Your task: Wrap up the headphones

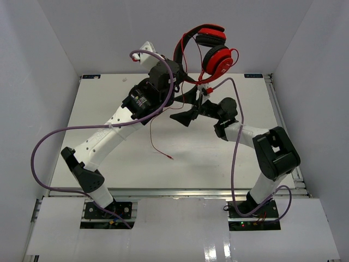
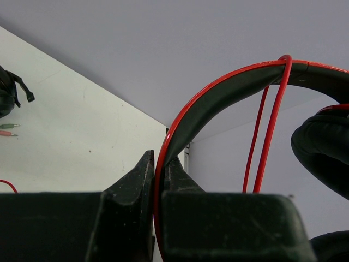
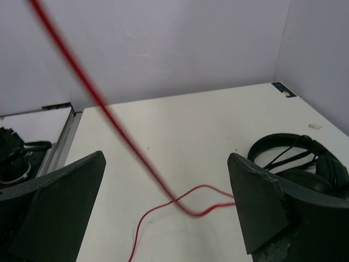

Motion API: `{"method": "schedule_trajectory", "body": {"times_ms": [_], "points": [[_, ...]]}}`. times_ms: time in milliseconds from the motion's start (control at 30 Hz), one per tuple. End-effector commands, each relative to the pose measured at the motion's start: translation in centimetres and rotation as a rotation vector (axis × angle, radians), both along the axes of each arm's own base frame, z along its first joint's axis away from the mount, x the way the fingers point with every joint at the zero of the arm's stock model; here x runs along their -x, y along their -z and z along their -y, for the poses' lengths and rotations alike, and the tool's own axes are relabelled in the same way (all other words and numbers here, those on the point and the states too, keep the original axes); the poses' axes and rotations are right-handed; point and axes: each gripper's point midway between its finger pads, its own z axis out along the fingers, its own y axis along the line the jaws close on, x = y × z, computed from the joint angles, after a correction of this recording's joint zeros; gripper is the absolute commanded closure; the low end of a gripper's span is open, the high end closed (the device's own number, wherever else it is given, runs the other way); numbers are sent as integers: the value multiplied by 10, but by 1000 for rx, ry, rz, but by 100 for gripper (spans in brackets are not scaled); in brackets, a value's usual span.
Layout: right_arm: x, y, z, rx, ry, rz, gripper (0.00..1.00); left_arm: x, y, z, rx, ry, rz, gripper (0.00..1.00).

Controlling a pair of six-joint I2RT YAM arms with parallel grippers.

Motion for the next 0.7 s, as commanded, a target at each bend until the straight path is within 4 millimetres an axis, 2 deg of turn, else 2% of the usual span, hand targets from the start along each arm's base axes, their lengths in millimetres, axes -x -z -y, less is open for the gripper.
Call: {"method": "schedule_trajectory", "body": {"times_ms": [0,133,167,200,267,300,333,433,500,533,600,667], "points": [[-13,-46,-8,-139,14,86,8,22,-59,-10,181,50,87,100],[-17,-31,-23,-138,-20,30,28,24,-63,-7,197,68,88,100],[-14,-26,-26,-140,-34,19,37,24,-65,-7,197,69,90,100],[-10,-19,-27,-152,-51,-9,61,25,-71,-9,203,70,101,100],[-1,-8,-25,-177,-81,-68,82,26,-79,-13,200,60,117,100],[5,-4,-20,-187,-88,-65,88,27,-81,-17,187,49,123,100],[13,-1,-17,-196,-105,-80,92,27,-83,-21,179,38,129,100],[42,16,1,-166,-135,-90,92,27,-85,-38,120,-23,147,100],[57,20,15,-134,-131,-79,92,26,-82,-51,47,-78,158,100],[58,17,22,-113,-116,-70,92,24,-78,-60,-4,-113,162,100],[58,27,39,-45,-70,-86,92,20,-68,-77,-84,-168,161,100],[61,38,52,77,-37,-155,92,12,-58,-103,-163,-226,158,100]]}}
